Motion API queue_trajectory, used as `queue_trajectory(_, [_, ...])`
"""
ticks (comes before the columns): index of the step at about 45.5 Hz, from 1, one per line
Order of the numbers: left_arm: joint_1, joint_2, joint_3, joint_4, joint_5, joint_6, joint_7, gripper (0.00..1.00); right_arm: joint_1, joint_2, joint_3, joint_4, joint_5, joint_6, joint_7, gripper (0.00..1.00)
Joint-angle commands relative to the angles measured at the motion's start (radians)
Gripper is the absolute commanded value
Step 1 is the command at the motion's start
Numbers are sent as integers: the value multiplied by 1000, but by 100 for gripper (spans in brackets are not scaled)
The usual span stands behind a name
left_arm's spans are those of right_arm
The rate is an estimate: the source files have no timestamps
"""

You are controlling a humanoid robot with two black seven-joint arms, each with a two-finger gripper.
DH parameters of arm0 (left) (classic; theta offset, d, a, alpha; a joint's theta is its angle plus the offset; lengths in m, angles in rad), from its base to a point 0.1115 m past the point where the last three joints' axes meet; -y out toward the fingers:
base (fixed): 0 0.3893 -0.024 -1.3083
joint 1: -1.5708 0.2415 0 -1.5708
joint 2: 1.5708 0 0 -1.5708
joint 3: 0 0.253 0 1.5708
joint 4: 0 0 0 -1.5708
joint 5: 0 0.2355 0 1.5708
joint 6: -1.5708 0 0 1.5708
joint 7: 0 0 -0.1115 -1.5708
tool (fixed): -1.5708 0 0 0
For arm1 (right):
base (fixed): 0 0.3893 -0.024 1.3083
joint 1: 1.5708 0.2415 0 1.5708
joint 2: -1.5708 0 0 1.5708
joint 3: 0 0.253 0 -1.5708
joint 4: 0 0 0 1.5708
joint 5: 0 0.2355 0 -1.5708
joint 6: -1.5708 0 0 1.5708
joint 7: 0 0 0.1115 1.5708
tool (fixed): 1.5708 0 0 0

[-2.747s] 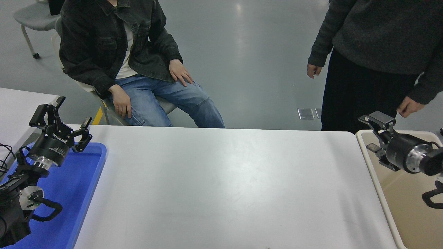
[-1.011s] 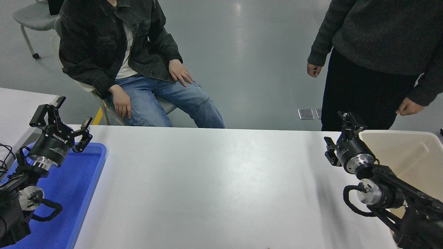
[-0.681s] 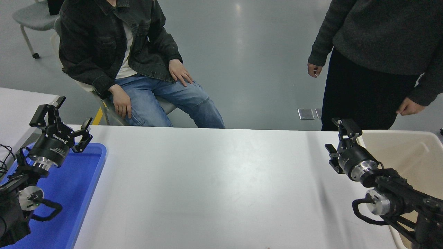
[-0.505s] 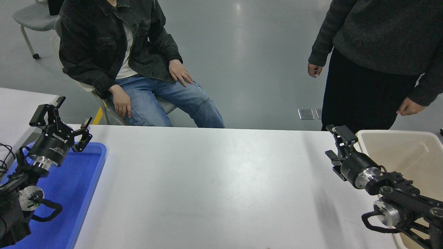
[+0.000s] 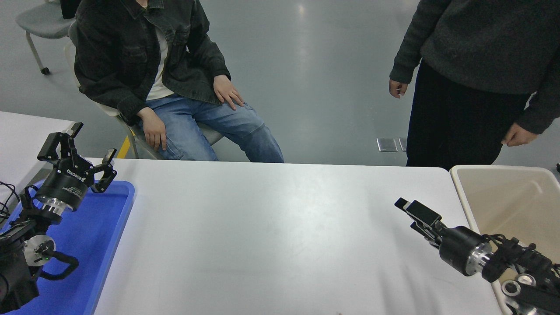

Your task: Clean the table surface

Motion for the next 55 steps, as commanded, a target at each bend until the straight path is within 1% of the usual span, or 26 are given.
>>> queue_trajectory(1, [0,0,0,-1,0,0,0,100,-1,-58,-132,57,-268,-11,3,100])
queue_trajectory(15, [0,0,0,-1,0,0,0,100,-1,-70,-257,69,-404,-15,27,100])
queue_trajectory(21, [0,0,0,-1,0,0,0,100,-3,-72,-278,95,-415,-16,36,99])
queue_trajectory(27, [0,0,0,-1,0,0,0,100,-16,-44,-280,100,-415,-16,35,99])
queue_trajectory(38, [0,0,0,1,0,0,0,100,-16,55,-271,85,-365,-16,27,99])
queue_trajectory(41, [0,0,0,-1,0,0,0,100,-16,109,-264,54,-305,-15,26,99])
queue_trajectory(50, [0,0,0,-1,0,0,0,100,-20,181,-261,-17,-291,-18,21,99])
queue_trajectory(55, [0,0,0,-1,0,0,0,100,-21,212,-260,-38,-253,-18,21,99])
